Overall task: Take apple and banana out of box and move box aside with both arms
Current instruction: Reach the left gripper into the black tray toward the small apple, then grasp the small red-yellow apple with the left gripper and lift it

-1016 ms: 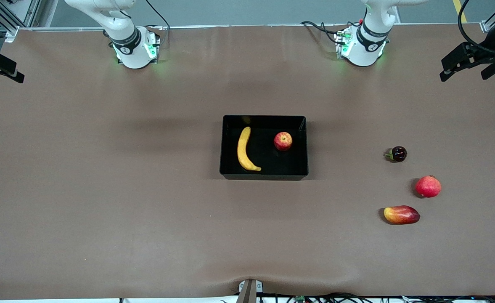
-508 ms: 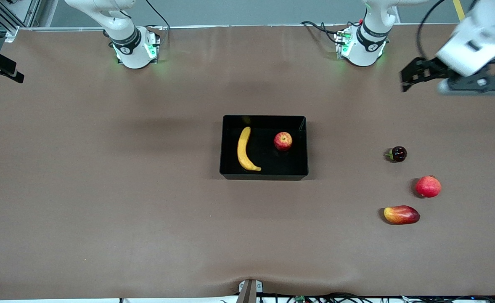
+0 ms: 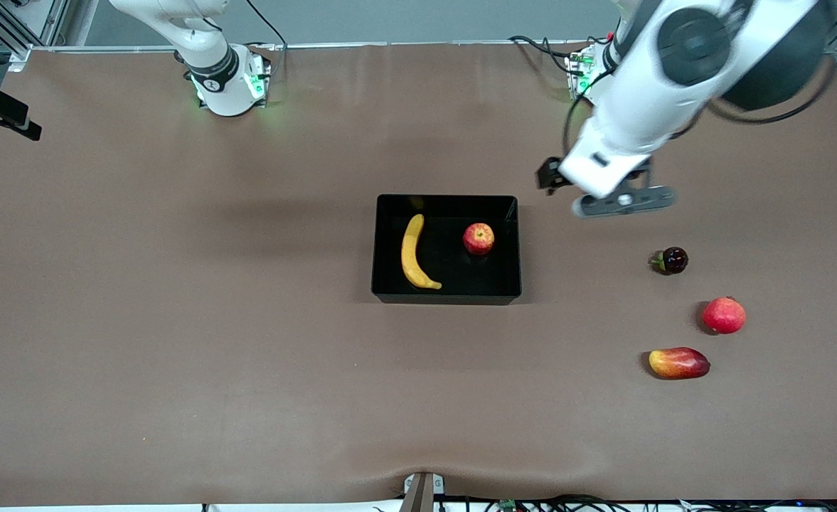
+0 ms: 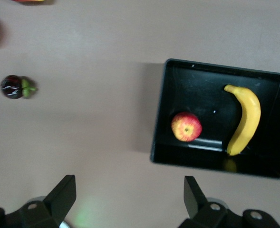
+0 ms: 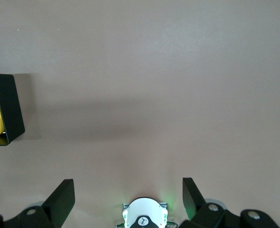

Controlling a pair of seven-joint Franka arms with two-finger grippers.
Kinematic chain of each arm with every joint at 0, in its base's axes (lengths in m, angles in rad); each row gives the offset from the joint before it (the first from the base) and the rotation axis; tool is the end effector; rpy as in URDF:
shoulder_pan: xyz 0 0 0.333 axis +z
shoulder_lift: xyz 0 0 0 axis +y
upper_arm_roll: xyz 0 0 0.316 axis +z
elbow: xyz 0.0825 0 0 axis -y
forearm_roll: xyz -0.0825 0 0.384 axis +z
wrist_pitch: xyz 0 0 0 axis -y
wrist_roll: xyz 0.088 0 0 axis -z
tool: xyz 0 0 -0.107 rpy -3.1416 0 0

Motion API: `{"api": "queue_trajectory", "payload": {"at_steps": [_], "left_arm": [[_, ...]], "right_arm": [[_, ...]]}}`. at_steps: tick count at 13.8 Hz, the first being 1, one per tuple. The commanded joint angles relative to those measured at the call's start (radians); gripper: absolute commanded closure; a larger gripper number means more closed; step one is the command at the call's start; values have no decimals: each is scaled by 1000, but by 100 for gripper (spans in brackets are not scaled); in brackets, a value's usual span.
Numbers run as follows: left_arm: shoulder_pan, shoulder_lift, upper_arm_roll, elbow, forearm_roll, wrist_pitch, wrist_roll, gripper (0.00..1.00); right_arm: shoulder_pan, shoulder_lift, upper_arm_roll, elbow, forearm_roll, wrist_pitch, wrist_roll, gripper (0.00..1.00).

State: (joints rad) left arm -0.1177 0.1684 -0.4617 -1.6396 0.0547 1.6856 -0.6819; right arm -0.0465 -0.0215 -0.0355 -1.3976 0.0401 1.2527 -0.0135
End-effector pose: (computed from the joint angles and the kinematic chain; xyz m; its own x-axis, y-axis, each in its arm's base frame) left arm 0.5126 -0.3089 0.5134 0.9908 0.0969 -0.0944 0.0925 -0.9945 -0.0491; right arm 0.5093 -0.0369 0.6890 0.9910 -0.0552 -0.1223 -0.0607 -0.9973 -0.0417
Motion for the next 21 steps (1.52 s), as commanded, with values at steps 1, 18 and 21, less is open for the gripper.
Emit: {"api": "queue_trajectory", "payload": {"at_steps": [1,18,21], "left_arm": [[-71,49,0,-45,83,103,-120,0],[-178,476,1,-45,186,341,-531,0],[-192,511,3,-46,198,344,-547,0]], "right_arm": [[-19,-21,12,-15,18,7,-6,0],[-27,-18,11,-6,17,5,-6,0],[-27,-18,11,-6,17,5,-6,0]]}}
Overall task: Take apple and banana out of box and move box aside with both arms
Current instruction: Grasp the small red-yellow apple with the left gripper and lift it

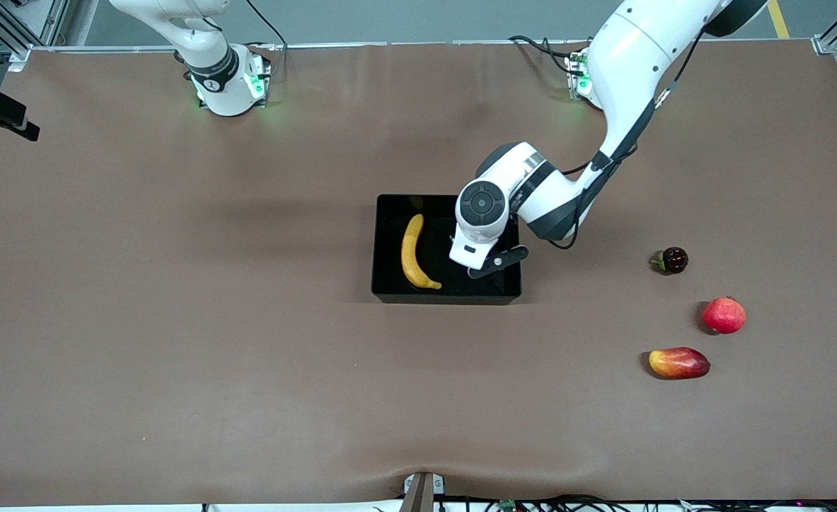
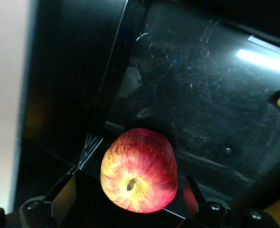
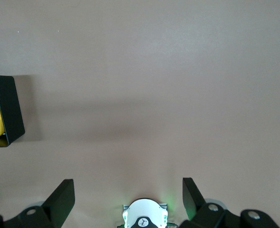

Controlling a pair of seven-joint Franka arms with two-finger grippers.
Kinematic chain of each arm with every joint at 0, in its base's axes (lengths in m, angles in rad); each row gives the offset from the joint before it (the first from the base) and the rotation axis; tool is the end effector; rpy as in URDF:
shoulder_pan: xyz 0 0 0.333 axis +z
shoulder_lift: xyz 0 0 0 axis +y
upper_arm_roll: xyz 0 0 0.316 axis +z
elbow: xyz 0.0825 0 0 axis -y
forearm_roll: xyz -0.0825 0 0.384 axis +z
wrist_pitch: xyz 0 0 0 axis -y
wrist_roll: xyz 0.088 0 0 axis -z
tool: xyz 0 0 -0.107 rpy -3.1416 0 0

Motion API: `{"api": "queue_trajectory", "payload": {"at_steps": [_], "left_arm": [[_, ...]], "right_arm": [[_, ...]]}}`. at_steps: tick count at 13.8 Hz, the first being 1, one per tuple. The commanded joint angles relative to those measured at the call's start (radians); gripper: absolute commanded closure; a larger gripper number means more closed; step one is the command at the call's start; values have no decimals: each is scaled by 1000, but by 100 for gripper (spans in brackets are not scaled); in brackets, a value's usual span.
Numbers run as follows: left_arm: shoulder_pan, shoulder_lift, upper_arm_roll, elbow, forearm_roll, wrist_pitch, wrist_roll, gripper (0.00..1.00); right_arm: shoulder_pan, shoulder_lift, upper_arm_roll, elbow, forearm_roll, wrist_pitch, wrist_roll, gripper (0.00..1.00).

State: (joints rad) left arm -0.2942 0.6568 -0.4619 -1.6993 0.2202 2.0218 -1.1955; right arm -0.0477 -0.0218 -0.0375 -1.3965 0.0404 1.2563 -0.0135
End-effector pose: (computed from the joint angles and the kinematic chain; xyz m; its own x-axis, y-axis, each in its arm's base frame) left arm 0.4940 -0.4132 0.2252 0.9099 0.3672 -0.1930 0.3320 -0.9236 -0.1916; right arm 0.5095 -0.0386 0.6899 0.9914 -0.0585 -0.1173 -0.0638 -0.9971 -0.0420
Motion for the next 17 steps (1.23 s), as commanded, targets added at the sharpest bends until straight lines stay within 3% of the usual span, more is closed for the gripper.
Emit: {"api": "queue_trajectory", "payload": {"at_steps": [1,3,4,5,6,11,13,17], "left_arm": [[-16,27,3,12,36,9,-33,0],[-17,47,5,12,37,24,-33,0],[-20,52,5,12,48,37,-33,24],[-22,58,5,13,60,38,-33,67],[-23,56,3,16,64,38,-33,100],[-13,-40,0,73,65,19,-4,100],[-2,-106,0,139,50,-56,16,100],[90,-135,-1,314,39,-288,205,100]], "right_arm": [[-26,-18,13,-7,15,3,-6,0],[-29,-18,11,-7,15,3,-6,0],[-34,-18,13,-7,16,3,-6,0],[-37,-18,13,-7,16,2,-6,0],[-37,-18,13,-7,16,0,-6,0],[-37,-18,13,-7,16,0,-6,0],[-37,-18,13,-7,18,0,-6,0],[-37,-18,13,-7,18,2,-6,0]]}}
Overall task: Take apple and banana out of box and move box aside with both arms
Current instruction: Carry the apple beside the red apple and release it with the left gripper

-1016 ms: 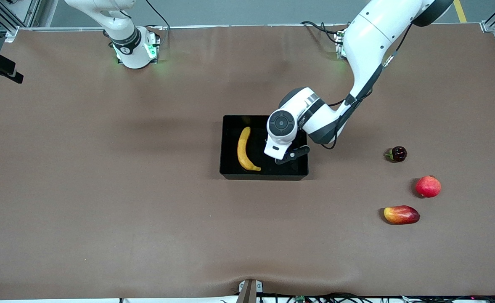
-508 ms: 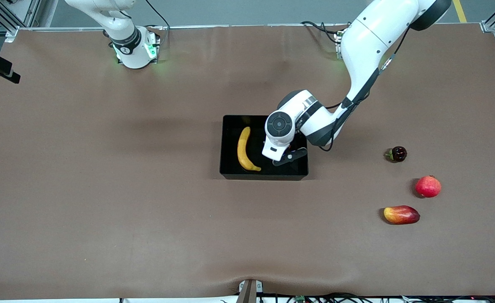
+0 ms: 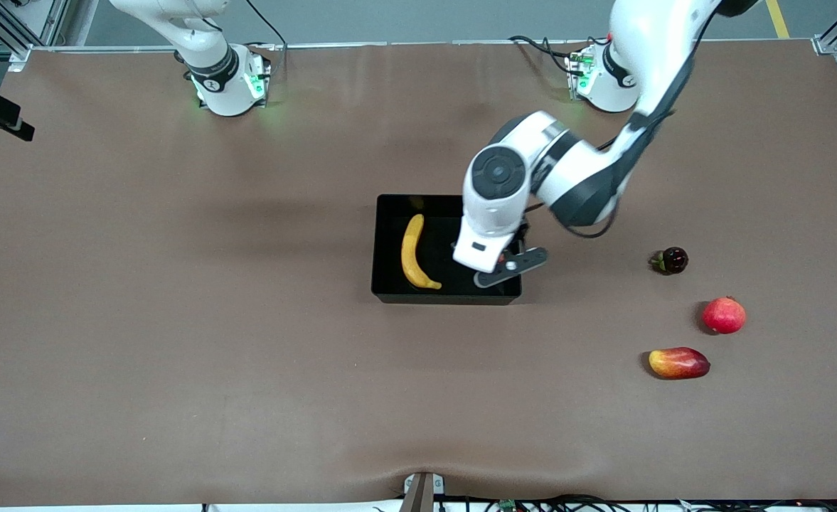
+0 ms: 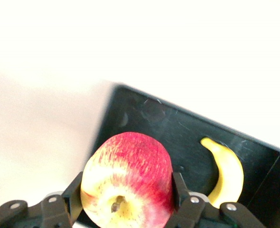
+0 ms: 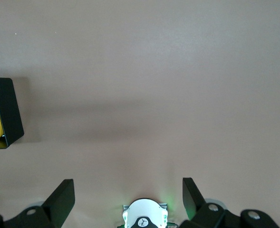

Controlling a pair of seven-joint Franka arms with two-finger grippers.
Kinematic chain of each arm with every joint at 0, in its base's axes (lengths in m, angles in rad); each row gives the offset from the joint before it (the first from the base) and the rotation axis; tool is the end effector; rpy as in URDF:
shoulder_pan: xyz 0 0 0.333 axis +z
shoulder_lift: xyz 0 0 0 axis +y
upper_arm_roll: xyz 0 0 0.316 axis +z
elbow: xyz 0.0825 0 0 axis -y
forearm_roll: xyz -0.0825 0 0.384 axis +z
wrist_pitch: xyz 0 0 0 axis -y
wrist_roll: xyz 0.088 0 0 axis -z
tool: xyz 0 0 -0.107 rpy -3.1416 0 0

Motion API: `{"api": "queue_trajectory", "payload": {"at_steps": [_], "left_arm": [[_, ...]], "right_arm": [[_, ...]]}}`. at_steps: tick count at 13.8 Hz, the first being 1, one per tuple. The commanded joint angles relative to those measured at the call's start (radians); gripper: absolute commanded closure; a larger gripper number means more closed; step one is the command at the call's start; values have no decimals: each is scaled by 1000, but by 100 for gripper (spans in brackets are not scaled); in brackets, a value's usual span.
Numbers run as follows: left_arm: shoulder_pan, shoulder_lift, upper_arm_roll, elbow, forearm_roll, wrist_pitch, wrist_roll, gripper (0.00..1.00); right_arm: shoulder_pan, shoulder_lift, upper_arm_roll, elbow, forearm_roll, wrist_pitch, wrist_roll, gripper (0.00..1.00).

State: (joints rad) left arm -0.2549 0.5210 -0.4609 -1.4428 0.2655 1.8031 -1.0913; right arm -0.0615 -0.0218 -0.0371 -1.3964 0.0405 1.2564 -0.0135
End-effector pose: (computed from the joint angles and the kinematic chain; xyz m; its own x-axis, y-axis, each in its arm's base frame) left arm 0.5627 -0.3894 0.4030 0.9414 0.3363 -0.0247 0.3321 -0.9373 -0.1060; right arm 0.5089 -0.0454 0.6900 0.9905 -0.0717 -0.1171 -0.0771 -0.9961 -0.0421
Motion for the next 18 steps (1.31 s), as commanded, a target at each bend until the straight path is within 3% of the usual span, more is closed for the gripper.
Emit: {"api": "queue_trajectory", "payload": {"at_steps": [1,8,14,18], "left_arm": [[96,-18,-2,58,-8,-74,184,100],[368,20,4,45,11,-91,582,100],[439,91,8,-10,87,-18,608,100],[512,108,10,-128,92,140,619,100]], "right_arm": [[-23,-17,13,-7,18,2,-6,0],[-24,-17,11,-7,16,0,-6,0],[-32,-15,13,-7,16,1,-5,0],[-34,-15,11,-7,16,2,-6,0]]}}
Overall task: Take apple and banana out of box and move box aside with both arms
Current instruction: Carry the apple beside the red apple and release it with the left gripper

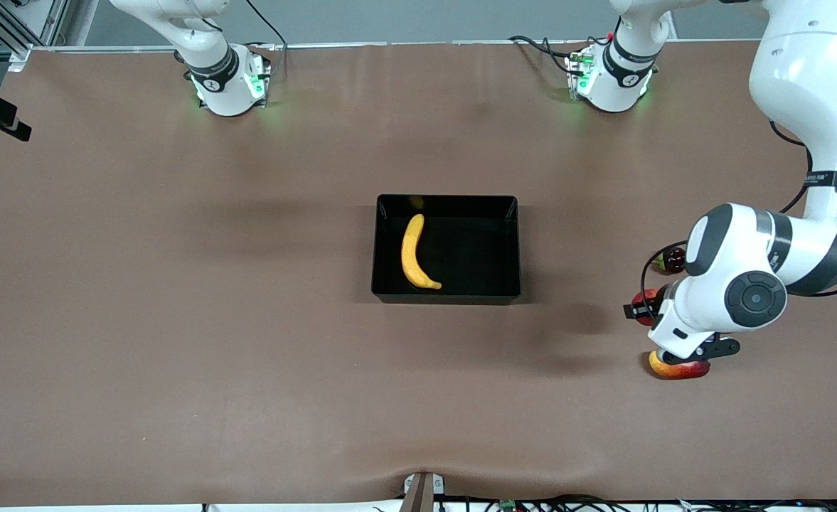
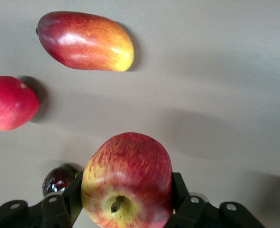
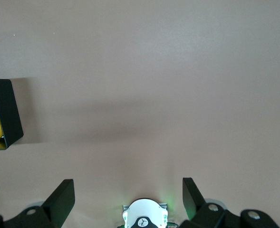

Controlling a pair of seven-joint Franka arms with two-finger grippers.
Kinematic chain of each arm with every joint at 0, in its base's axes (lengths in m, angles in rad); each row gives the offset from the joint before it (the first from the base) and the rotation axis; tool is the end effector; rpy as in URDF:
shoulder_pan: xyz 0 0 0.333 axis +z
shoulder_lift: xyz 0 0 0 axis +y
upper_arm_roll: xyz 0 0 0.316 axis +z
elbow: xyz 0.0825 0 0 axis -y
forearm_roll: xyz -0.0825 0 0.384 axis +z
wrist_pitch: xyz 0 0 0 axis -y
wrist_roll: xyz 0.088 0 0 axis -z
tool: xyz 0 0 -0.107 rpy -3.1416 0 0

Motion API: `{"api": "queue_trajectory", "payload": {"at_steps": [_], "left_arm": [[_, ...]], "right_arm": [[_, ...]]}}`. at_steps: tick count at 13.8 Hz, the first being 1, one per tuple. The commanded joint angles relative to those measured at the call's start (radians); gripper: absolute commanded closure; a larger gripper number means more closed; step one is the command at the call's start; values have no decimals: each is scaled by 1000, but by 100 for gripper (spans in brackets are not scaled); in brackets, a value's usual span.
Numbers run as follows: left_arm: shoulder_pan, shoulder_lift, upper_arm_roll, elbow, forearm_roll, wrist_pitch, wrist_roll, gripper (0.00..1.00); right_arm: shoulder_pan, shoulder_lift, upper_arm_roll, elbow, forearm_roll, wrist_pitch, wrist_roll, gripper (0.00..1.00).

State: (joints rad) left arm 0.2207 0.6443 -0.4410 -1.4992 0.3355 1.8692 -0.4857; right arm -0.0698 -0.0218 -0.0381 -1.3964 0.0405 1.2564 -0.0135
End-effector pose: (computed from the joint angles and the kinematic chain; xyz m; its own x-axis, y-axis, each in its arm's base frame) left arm 0.6790 -0.0781 0.3010 0.9675 0.1899 -0.1668 0.1702 -0.9774 -0.1257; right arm 0.5085 -0.0501 0.6900 0.9898 -0.0809 -0.1171 -0.0864 -0.9954 -0.0421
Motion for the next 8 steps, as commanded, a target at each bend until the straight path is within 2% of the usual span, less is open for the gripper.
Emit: {"api": "queue_trajectory", "payload": {"at_steps": [1,3,6,8], "left_arm": [[55,-11,-10,-104,23,117,13,100],[89,12,-10,-147,45,192,18,100],[143,38,-10,-199,146,284,18,100],[147,38,-10,-210,154,298,18,100]], "right_arm": [[-25,-15,12,-7,16,2,-5,0],[-25,-15,14,-7,16,2,-5,0],[-25,-15,12,-7,16,3,-5,0],[-25,-15,14,-7,16,3,-5,0]]}}
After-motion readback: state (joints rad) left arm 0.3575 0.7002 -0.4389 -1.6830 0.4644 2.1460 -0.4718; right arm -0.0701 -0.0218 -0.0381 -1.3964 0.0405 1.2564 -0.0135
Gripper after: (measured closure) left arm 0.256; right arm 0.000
